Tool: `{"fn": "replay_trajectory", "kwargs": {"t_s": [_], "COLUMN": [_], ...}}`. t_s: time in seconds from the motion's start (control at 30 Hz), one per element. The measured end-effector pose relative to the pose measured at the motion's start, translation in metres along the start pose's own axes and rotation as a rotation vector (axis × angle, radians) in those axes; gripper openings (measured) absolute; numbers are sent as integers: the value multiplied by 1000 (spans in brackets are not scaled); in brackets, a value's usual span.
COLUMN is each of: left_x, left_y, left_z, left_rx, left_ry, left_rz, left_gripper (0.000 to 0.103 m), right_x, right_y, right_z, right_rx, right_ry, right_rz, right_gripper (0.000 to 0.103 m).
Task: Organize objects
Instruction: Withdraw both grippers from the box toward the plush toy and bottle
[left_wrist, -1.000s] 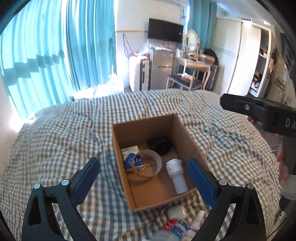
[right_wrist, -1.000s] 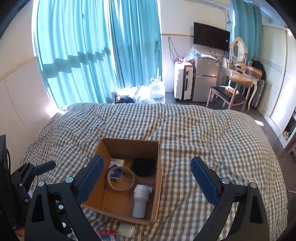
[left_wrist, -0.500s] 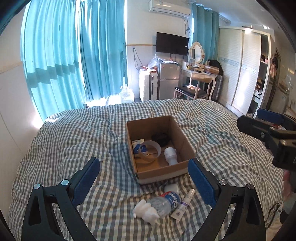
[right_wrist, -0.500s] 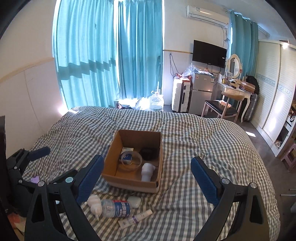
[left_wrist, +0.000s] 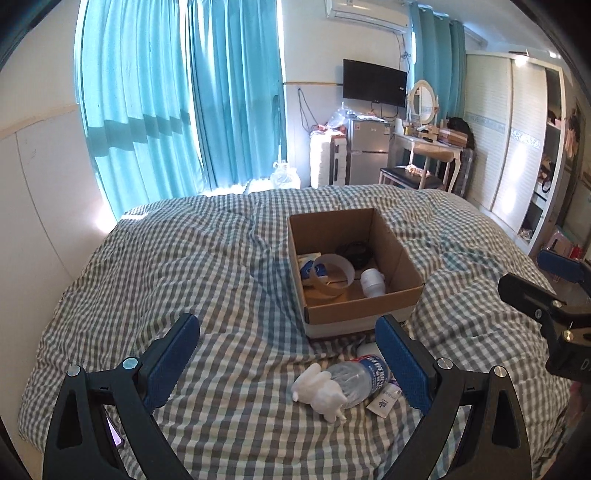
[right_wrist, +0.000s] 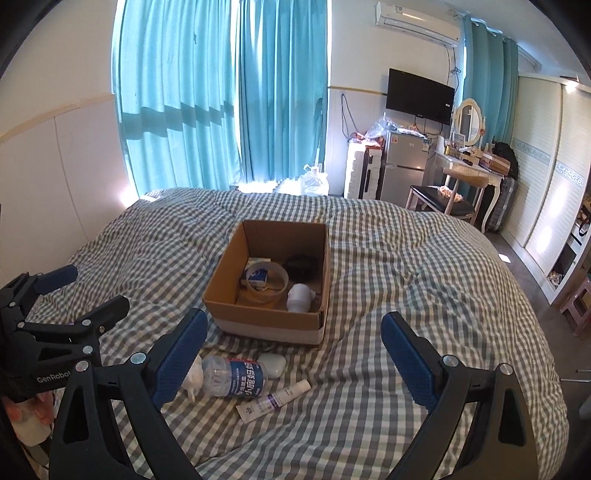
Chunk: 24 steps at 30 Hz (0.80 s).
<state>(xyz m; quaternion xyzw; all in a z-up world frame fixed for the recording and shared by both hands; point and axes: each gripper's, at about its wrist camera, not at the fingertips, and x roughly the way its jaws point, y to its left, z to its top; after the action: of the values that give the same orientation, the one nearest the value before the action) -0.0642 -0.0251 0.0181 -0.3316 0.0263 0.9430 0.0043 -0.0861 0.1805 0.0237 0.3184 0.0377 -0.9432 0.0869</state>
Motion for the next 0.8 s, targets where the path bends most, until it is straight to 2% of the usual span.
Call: {"fn": "replay_trajectory", "kwargs": {"t_s": [0.07,0.23,0.33,0.5,0.6,0.8], "left_x": [9,33,47,76,92,115], "left_y": [-1,-9,-12,-17,-19,-27], "left_z": [-6,-25,-39,-64,-76,-89], "left_rx": [5,45,52,86,82,81], "left_ry": [6,42,74,143,184,215], "left_rz": [-15,7,-9,11,-11,-31], "left_gripper": [98,98,98,98,98,98], "right_x": [9,39,55,76,85,94], "right_y": [1,3,3,2,1,2], "right_z": [-9,-32,-48,-70,-80,-89], "right_rx": [7,8,10,14,27,36], "right_ry": [10,73,113,169,193,217], "right_rz": [9,-9,-8,-8,-5,-4], "right_gripper": [95,95,95,95,95,95]}}
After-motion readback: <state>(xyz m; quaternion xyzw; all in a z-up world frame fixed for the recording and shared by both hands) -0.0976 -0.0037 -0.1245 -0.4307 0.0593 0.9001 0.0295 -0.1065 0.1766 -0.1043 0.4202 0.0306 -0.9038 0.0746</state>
